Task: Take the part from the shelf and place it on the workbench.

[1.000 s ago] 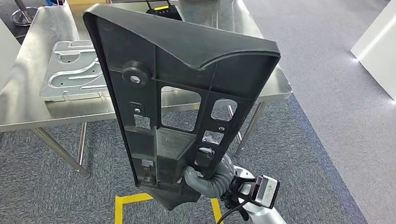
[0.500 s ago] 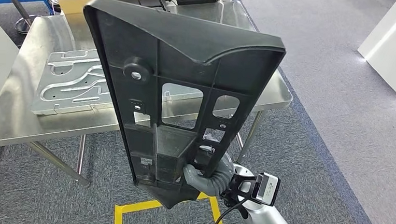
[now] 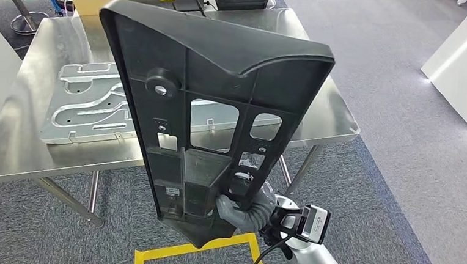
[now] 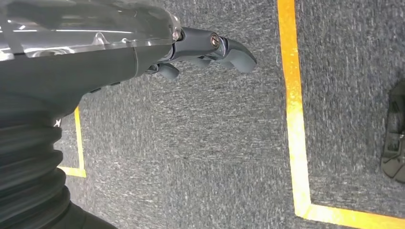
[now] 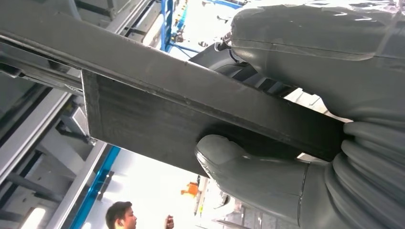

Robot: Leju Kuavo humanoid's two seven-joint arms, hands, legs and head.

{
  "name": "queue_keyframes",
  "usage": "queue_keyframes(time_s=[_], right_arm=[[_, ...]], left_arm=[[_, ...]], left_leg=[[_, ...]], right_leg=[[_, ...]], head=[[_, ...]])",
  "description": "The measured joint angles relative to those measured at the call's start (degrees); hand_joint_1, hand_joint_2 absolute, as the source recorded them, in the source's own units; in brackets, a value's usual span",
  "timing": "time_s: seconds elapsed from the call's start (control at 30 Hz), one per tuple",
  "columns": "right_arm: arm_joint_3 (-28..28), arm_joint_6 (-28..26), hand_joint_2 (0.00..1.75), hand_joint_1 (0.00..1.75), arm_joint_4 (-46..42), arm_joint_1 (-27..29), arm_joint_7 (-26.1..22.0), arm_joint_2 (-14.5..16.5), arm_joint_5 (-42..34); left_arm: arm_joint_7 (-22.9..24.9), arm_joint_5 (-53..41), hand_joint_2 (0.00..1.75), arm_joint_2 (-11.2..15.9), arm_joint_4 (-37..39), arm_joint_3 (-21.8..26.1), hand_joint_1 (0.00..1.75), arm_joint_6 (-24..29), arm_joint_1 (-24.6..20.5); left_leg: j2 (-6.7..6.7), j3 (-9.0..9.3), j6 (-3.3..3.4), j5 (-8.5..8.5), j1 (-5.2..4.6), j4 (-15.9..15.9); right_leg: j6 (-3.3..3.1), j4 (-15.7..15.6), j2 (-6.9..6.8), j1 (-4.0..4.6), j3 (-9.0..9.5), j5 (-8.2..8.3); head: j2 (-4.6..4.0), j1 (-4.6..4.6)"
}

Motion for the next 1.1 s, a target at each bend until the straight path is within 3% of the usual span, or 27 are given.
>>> queue_keyframes(time_s=[0.03,0.07,0.1,0.17,0.2,0.23,0.33,0.4,0.43,0.5,0.53,0.57,0.63,0.7,0.73,0.87,0.93,1.0,1.03,1.07,1.1], right_arm=[[0.0,-0.1,1.75,1.75,0.0,0.1,0.0,-0.1,0.0],[0.0,-0.1,1.75,1.75,0.0,0.2,0.0,-0.1,0.0],[0.0,-0.2,1.75,1.75,0.0,0.2,0.0,-0.1,0.0],[0.0,-0.5,1.75,1.75,0.0,0.2,0.0,-0.2,0.0],[0.0,-0.7,1.75,1.75,0.0,0.2,0.0,-0.2,0.0],[0.0,-0.8,1.75,1.75,0.0,0.2,0.0,-0.2,0.1],[-0.1,-1.2,1.75,1.75,-0.1,0.3,0.0,-0.3,0.3],[-0.1,-1.8,1.75,1.75,-0.3,0.2,0.0,-0.3,0.5],[-0.2,-2.3,1.75,1.75,-0.4,0.2,0.0,-0.3,0.7],[-0.5,-3.4,1.75,1.75,-0.3,0.1,0.0,-0.4,1.3],[-0.8,-4.1,1.75,1.75,-0.2,0.1,0.0,-0.5,1.6],[-1.2,-4.6,1.75,1.75,0.0,0.1,0.0,-0.7,1.9],[-2.3,-5.7,1.75,1.75,0.4,-0.3,0.1,-0.9,2.3],[-3.6,-6.4,1.75,1.75,1.0,-1.2,0.3,-1.2,2.7],[-4.2,-6.7,1.75,1.75,1.4,-1.8,0.3,-1.3,2.9],[-6.0,-6.9,1.75,1.75,2.5,-3.2,0.3,-1.7,3.1],[-6.4,-6.8,1.75,1.75,2.8,-3.5,0.3,-1.7,3.2],[-6.6,-6.8,1.75,1.75,3.2,-3.6,0.3,-1.8,3.2],[-6.7,-6.8,1.75,1.75,3.4,-3.6,0.3,-1.9,3.2],[-6.7,-6.8,1.75,1.75,3.6,-3.6,0.3,-2.0,3.2],[-6.8,-6.8,1.75,1.75,3.7,-3.6,0.3,-2.1,3.2]], left_arm=[[0.0,0.0,1.75,0.0,0.0,0.0,0.00,0.0,0.1],[0.0,0.0,1.75,0.0,0.0,0.0,0.00,0.0,0.1],[0.0,0.0,1.75,0.0,0.0,0.0,0.00,0.0,0.2],[-0.1,0.0,1.75,-0.2,0.0,0.0,0.00,-0.1,0.2],[-0.2,0.0,1.75,-0.2,0.0,0.0,0.00,-0.1,0.1],[-0.2,0.0,1.75,-0.3,0.0,0.0,0.00,-0.1,0.1],[-0.4,0.1,1.75,-0.2,0.0,0.0,0.00,-0.2,0.0],[-0.5,0.0,1.75,-0.2,0.0,0.0,0.00,-0.2,-0.2],[-0.5,0.0,1.75,-0.1,0.0,0.0,0.00,-0.2,-0.2],[-0.5,0.0,1.75,0.0,0.0,0.0,0.00,-0.4,-0.2],[-0.5,0.0,1.75,0.0,0.0,0.0,0.00,-0.5,-0.1],[-0.5,0.0,1.75,0.0,0.0,0.0,0.00,-0.7,-0.1],[-0.6,0.0,1.75,0.1,0.0,0.0,0.00,-0.8,-0.1],[-0.6,0.0,1.75,0.2,0.0,0.0,0.00,-0.9,-0.1],[-0.5,0.0,1.75,0.2,0.0,0.0,0.00,-1.0,-0.2],[-0.5,0.0,1.75,0.2,0.0,0.0,0.00,-1.0,-0.2],[-0.5,0.0,1.75,0.2,0.0,0.0,0.00,-1.0,-0.3],[-0.5,0.0,1.75,0.2,0.0,0.0,0.00,-1.0,-0.4],[-0.5,0.0,1.75,0.2,0.0,0.0,0.00,-1.0,-0.3],[-0.5,0.0,1.75,0.2,0.0,0.0,0.00,-1.0,-0.3],[-0.5,0.0,1.75,0.2,0.0,0.0,0.00,-1.0,-0.2]], left_leg=[[-0.05,0.39,0.06,-0.36,-0.11,0.0],[-0.12,0.90,0.08,-0.74,-0.23,0.0],[-0.20,1.56,0.07,-1.20,-0.35,0.0],[-0.31,2.79,-0.09,-2.21,-0.61,0.0],[-0.35,3.11,-0.28,-2.63,-0.67,0.0],[-0.35,3.20,-0.50,-2.92,-0.68,0.0],[-0.24,3.57,-1.38,-3.48,-0.57,-0.2],[-0.15,2.95,-1.94,-4.85,-0.51,2.2],[-0.12,1.53,-2.21,-6.07,-0.35,5.2],[-0.11,-3.08,-2.84,-8.43,0.07,13.1],[-0.10,-5.08,-3.13,-8.48,0.30,15.5],[-0.09,-6.16,-3.39,-7.31,0.54,15.9],[0.00,-5.06,-3.75,-2.00,0.93,10.1],[0.13,-2.44,-3.69,1.25,0.87,3.3],[0.17,-1.70,-3.37,1.50,0.76,1.6],[0.05,-1.03,-1.44,0.38,0.46,0.8],[0.04,-0.43,-0.70,0.05,0.56,0.4],[0.05,0.09,-0.25,-0.50,0.39,0.4],[0.03,0.41,-0.14,-0.83,0.28,0.4],[-0.03,0.85,-0.09,-1.19,0.15,0.4],[-0.12,1.44,-0.09,-1.60,0.03,0.4]], right_leg=[[-0.04,2.3,0.00,0.01,-1.96,0.16],[-0.18,2.3,0.00,0.04,-2.85,1.52],[-0.46,0.0,0.01,0.11,-2.55,4.10],[-1.46,-7.9,0.02,0.49,-0.08,9.68],[-1.94,-11.2,0.01,0.70,1.06,11.18],[-2.30,-13.0,0.03,0.89,1.66,11.63],[-2.80,-14.3,0.22,0.85,2.36,10.98],[-3.18,-15.3,0.16,0.40,3.63,10.73],[-3.31,-15.6,0.07,0.26,4.29,10.51],[-3.43,-15.8,0.00,0.17,5.17,9.80],[-3.36,-15.7,0.02,0.13,5.59,9.40],[-3.23,-15.6,0.05,0.06,6.08,8.94],[-2.81,-15.3,0.11,-0.18,7.29,7.84],[-2.10,-15.0,0.19,-0.21,8.18,6.78],[-1.73,-14.9,0.24,-0.15,8.31,6.45],[-0.37,-14.6,0.18,-0.27,8.32,5.51],[0.10,-10.1,0.16,-0.37,6.15,3.45],[0.22,-1.6,0.14,-0.36,0.98,0.75],[0.19,1.7,0.14,-0.35,-1.50,0.32],[0.07,3.1,0.14,-0.32,-3.07,1.09],[-0.18,2.0,0.14,-0.27,-3.44,3.16]], head=[[0.00,0.00],[0.00,0.00],[0.00,0.00],[0.00,-0.01],[0.00,0.00],[0.00,0.01],[0.00,0.02],[0.00,0.02],[0.00,0.02],[0.00,0.02],[0.00,0.02],[0.00,0.02],[0.00,0.02],[0.00,0.02],[0.00,0.03],[0.00,0.03],[0.00,0.04],[0.00,0.04],[0.00,0.04],[0.00,0.04],[0.00,0.04]])
